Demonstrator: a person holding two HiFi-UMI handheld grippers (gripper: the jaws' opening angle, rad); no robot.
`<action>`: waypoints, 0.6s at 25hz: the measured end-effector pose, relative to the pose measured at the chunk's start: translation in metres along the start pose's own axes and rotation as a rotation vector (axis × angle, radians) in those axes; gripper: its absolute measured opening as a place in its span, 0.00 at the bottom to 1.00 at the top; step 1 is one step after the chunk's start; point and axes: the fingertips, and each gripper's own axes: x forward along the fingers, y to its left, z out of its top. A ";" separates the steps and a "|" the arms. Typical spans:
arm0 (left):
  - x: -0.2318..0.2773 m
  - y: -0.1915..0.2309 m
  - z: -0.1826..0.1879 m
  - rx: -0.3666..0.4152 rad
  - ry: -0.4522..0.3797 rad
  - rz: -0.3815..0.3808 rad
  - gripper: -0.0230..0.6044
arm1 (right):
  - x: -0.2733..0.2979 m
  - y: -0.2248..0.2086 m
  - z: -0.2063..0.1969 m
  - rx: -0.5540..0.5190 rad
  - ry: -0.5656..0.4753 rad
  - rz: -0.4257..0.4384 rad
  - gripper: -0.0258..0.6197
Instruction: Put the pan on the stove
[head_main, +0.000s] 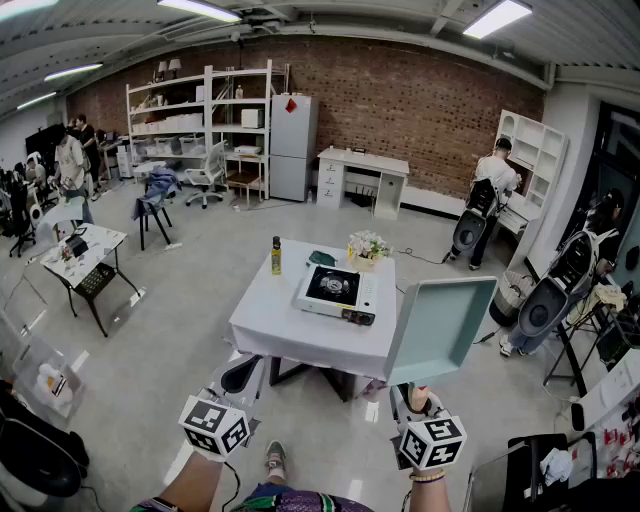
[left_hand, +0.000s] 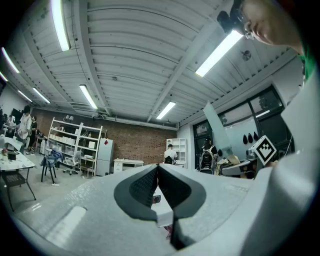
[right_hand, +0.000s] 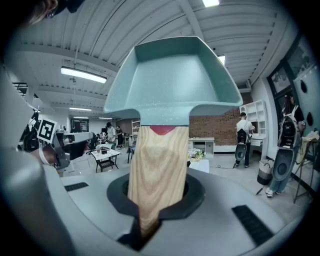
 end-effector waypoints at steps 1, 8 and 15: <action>-0.001 0.000 0.000 0.001 0.000 0.001 0.07 | 0.000 -0.001 0.000 -0.002 0.000 -0.006 0.10; -0.004 0.000 0.000 0.000 0.004 -0.001 0.07 | -0.002 -0.003 0.002 0.000 -0.006 -0.021 0.10; -0.005 -0.009 0.000 -0.002 0.001 -0.009 0.07 | -0.010 -0.004 0.003 -0.008 -0.008 -0.023 0.10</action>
